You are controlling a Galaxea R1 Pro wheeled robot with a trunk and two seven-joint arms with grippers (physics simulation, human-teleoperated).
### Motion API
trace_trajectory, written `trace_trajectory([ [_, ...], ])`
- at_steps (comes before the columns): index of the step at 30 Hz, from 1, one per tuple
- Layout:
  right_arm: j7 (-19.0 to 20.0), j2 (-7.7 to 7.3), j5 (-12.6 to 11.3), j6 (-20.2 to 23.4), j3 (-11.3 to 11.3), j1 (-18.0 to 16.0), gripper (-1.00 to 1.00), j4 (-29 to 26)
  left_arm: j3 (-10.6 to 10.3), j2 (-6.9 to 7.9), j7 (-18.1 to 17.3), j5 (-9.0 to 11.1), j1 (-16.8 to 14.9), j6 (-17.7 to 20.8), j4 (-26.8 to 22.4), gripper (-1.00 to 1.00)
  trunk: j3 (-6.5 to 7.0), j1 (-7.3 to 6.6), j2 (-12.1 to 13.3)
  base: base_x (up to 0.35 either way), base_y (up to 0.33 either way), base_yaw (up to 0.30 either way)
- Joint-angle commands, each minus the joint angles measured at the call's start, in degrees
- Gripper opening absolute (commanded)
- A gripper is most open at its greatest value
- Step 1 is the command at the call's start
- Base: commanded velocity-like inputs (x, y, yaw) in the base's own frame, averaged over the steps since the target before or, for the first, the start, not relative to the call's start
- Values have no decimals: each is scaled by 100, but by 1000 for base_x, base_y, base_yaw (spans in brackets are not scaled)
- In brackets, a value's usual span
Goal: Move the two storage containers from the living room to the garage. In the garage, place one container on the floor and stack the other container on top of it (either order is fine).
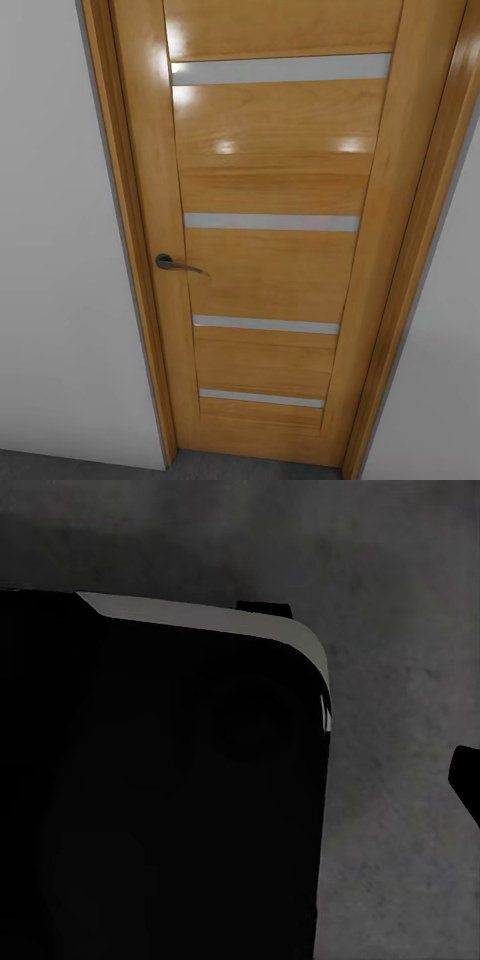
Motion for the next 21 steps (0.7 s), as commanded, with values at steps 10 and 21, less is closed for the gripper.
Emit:
trace_trajectory([
  [10,-37,-837,-108,105,-38,-21,100,-511,-4,-7,13,23,-1,-13,-1,100,-4,0,-3,0,0,0],
  [21,-320,-1215,-746,723,-111,-1065,100,-1363,-6,-17,13,21,-1,-12,0,100,-4,0,-3,0,0,0],
])
